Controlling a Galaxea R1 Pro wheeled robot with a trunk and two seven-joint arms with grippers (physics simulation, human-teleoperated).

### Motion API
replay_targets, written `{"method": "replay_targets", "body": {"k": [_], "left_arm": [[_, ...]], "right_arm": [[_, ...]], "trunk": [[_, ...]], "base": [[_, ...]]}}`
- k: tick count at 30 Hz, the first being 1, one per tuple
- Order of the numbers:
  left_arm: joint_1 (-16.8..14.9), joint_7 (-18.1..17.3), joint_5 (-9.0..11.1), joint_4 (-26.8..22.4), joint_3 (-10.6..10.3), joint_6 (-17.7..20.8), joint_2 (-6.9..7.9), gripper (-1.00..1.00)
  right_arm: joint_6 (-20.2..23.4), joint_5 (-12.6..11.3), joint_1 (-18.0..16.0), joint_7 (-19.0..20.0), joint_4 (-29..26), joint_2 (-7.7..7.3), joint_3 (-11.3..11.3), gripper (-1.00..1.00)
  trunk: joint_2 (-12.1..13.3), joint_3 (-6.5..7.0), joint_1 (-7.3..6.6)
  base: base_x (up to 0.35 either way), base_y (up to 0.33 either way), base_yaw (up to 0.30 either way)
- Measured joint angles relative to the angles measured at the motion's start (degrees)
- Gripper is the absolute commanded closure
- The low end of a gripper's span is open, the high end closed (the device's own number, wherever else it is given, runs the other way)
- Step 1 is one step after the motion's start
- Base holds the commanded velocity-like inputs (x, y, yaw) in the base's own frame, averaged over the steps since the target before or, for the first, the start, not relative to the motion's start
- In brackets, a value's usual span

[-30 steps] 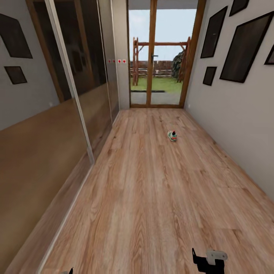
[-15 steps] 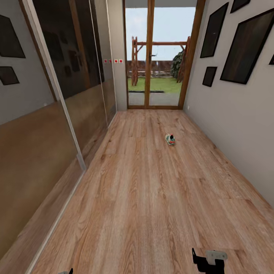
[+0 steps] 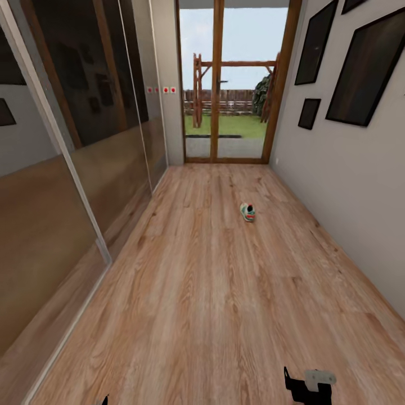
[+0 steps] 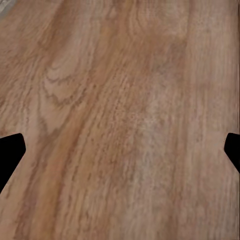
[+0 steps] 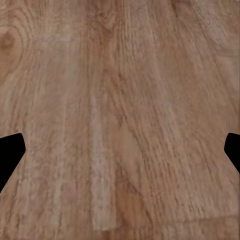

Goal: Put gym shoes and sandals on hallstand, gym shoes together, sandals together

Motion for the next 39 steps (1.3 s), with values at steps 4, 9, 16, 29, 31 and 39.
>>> {"method": "replay_targets", "body": {"k": [4,9,16,29,31,39], "left_arm": [[0.0,0.0,0.0,0.0,0.0,0.0,0.00,-1.00],[0.0,0.0,0.0,0.0,0.0,0.0,0.00,-1.00],[0.0,0.0,0.0,0.0,0.0,0.0,0.00,-1.00],[0.0,0.0,0.0,0.0,0.0,0.0,0.00,-1.00],[0.0,0.0,0.0,0.0,0.0,0.0,0.00,-1.00],[0.0,0.0,0.0,0.0,0.0,0.0,0.00,-1.00]], "right_arm": [[0.0,0.0,0.0,0.0,0.0,0.00,0.0,-1.00],[0.0,0.0,0.0,0.0,0.0,0.00,0.0,-1.00],[0.0,0.0,0.0,0.0,0.0,0.00,0.0,-1.00],[0.0,0.0,0.0,0.0,0.0,0.00,0.0,-1.00],[0.0,0.0,0.0,0.0,0.0,0.00,0.0,-1.00],[0.0,0.0,0.0,0.0,0.0,0.00,0.0,-1.00]], "trunk": [[0.0,0.00,0.00],[0.0,0.00,0.00],[0.0,0.00,0.00],[0.0,0.00,0.00],[0.0,0.00,0.00],[0.0,0.00,0.00]], "base": [[0.304,-0.196,0.000],[0.301,-0.198,0.000],[0.295,-0.202,0.000],[0.292,-0.204,0.000],[0.288,-0.206,0.000],[0.288,-0.207,0.000]]}}
